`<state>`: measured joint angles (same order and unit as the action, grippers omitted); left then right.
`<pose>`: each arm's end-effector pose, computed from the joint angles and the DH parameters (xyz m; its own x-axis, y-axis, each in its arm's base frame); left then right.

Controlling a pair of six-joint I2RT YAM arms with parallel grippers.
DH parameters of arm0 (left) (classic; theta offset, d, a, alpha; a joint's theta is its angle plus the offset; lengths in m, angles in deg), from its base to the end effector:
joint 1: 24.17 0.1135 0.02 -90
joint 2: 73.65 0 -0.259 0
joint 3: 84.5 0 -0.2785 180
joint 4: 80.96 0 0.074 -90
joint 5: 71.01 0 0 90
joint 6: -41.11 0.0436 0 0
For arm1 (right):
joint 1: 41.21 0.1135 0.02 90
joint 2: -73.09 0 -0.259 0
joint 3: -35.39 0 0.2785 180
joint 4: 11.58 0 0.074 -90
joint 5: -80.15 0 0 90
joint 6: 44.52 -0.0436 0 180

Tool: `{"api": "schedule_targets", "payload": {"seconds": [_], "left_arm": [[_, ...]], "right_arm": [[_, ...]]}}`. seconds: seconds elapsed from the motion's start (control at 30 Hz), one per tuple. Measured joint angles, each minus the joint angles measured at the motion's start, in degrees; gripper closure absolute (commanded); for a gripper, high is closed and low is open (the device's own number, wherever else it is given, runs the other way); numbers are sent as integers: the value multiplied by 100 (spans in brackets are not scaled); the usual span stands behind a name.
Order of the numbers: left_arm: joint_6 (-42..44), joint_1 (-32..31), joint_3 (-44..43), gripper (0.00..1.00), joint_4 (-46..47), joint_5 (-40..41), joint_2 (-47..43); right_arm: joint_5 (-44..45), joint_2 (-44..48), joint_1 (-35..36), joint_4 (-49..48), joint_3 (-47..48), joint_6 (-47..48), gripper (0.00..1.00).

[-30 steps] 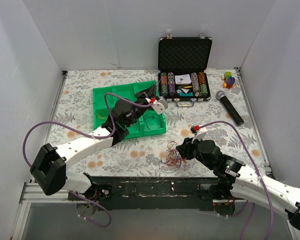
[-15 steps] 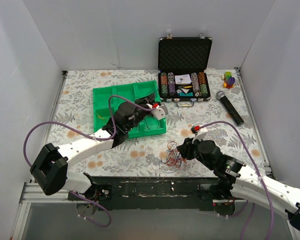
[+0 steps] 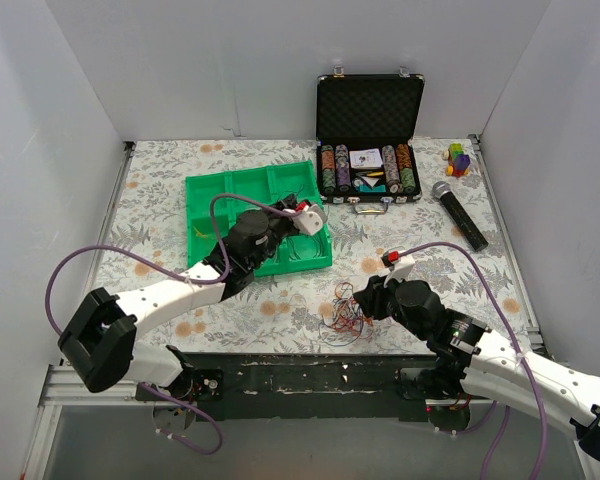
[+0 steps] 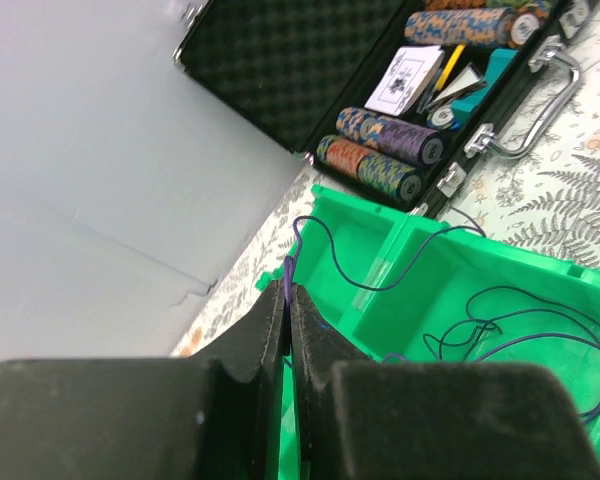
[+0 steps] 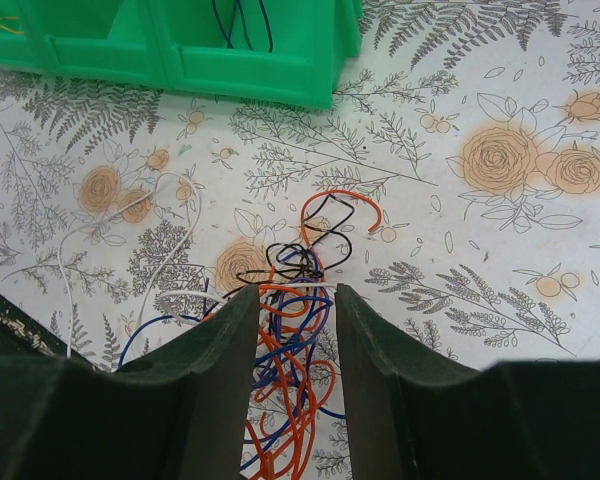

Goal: Untangle the cables
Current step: Place the cable in the bin.

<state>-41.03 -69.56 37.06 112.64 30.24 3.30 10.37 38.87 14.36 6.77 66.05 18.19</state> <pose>0.2462 -0.2375 0.2674 0.0173 0.1735 -0.9847 0.5647 0.8111 0.1528 0.1201 0.1485 0.1990 -0.4592 0.0910 -0.8836 -0.4300 0.8477 0.3108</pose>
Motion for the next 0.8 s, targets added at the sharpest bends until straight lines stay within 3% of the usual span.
{"api": "schedule_targets", "payload": {"seconds": [0.33,0.8], "left_arm": [[-1008,221,177,100,238,275,-505],[-1097,219,179,100,39,-210,-592]], "right_arm": [[-92,-42,0,-13,-13,0,56],[-129,-66,0,-44,-13,0,56]]}}
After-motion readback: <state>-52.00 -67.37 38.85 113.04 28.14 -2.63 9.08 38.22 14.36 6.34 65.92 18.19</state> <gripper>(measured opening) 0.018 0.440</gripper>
